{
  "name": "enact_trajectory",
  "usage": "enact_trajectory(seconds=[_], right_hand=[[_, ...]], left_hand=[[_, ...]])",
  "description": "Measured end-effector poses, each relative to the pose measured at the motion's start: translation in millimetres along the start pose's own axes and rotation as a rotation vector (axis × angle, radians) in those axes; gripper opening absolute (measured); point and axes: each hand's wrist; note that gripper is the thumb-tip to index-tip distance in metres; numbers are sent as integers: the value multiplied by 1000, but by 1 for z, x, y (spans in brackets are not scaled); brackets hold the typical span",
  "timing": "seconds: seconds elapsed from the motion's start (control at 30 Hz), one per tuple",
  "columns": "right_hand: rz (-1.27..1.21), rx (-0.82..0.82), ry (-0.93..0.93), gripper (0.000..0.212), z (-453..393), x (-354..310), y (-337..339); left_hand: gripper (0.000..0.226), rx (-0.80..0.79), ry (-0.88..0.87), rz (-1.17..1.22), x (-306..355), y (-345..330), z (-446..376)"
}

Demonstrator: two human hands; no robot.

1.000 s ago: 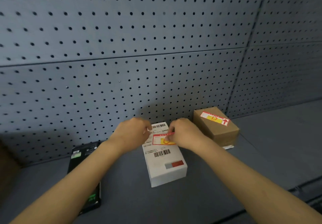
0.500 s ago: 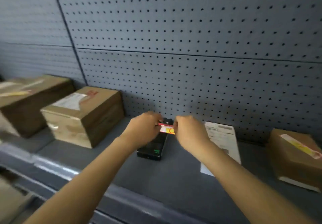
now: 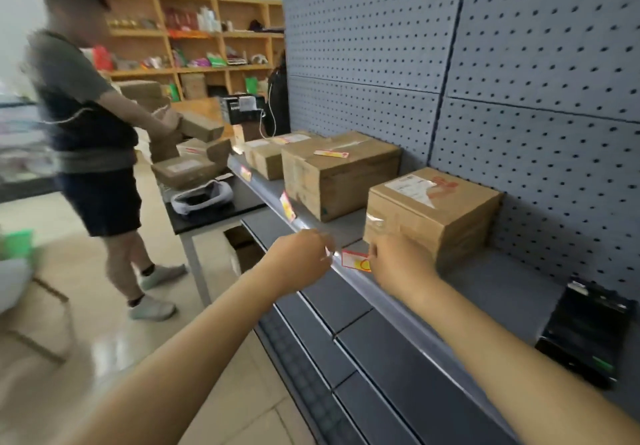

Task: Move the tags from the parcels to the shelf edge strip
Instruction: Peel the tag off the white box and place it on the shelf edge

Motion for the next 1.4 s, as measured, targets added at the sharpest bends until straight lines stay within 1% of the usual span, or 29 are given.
enact_trajectory(seconds=[0.13,0.27,0.33,0.4,0.47,0.57,0.63,0.8,0.93,1.0,1.1,1.23,1.3,1.4], right_hand=[[11,-16,6,15,-27,-38,-12],[2,-67,-32,17,-51,-50,-22],[-23,-90,-52,17,-66,-49,-27],[-49,-78,-74,13,-82,-43,-35],[-82,-65,-118,14,-97,-36,-44],[-49,-76,-142,15,-116,-28,-54],[-71,-83,-177,17,-126,-26,-56],[-48,-115,-278,19,-139,-23,-57],[-15,-138,-344,16,-132,-19,-59],[-73,-111,-375,8,-124,-16,-57],[-142,-87,-471,13,-103,-20,-51],[-206,-8,-581,8,-70,-24,-47],[-210,52,-645,5,-52,-24,-46],[-199,140,-732,6,-28,-28,-45]], left_hand=[[30,4,13,-3,-48,8,-1],[30,3,-23,1,-73,3,-18],[30,-1,-62,15,-79,-1,-32],[30,-13,-103,22,-83,-6,-49],[29,-28,-143,16,-88,-10,-67],[26,-58,-217,-25,-93,-14,-96],[25,-82,-264,-39,-96,-15,-115],[31,-63,-331,11,-101,-17,-148],[30,-97,-474,50,-103,-32,-168],[27,-104,-557,109,-101,-40,-176],[21,-149,-678,211,-94,-51,-180],[21,-190,-900,248,-82,-61,-167],[20,-190,-1000,236,-76,-65,-157],[20,-166,-1094,119,-68,-76,-143]])
Point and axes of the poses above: each hand's wrist, its own z-axis away from the middle knuckle, its own y-axis out of the back of the hand, x = y × z, and after that the axes turned 3 degrees about x, right-handed
